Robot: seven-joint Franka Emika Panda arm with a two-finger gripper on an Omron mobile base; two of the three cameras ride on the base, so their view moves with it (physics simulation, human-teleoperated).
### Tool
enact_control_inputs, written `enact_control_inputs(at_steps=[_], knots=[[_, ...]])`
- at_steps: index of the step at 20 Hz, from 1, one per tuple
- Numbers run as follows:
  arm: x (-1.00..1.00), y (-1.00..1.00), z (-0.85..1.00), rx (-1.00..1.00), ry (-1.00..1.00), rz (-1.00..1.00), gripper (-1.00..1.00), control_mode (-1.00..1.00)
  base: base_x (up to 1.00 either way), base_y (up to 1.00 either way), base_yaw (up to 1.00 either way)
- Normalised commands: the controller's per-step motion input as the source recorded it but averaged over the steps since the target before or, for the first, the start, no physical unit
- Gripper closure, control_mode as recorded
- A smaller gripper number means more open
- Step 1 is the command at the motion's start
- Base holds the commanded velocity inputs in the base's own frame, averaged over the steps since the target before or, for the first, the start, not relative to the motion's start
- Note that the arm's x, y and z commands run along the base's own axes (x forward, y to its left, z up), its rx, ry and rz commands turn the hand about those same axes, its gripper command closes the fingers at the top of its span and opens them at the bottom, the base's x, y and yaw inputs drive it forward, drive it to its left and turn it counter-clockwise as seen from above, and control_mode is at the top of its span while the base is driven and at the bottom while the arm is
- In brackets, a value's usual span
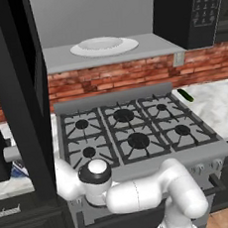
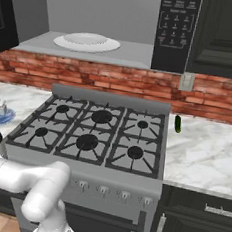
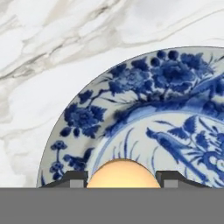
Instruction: Pick the egg from the counter and place it in the microwave.
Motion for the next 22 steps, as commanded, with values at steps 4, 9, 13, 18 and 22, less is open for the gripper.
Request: enact_control_inputs(at_steps=[4,9,13,18,22], knots=[[0.0,-0.08,-0.59,0.0,0.02,-0.02,1.0,-1.0,0.0,0.0,0.0],[-0.84,-0.92,0.11,0.04,-0.17,0.0,1.0,-1.0,0.0,0.0,0.0],[-0.67,-1.0,0.0,0.05,-0.13,0.0,1.0,-1.0,0.0,0.0,0.0],[-0.22,-1.0,-0.07,0.09,-0.04,0.0,1.0,-1.0,0.0,0.0,0.0],[-0.09,-1.0,0.38,0.15,0.0,0.0,1.0,-1.0,0.0,0.0,0.0]])
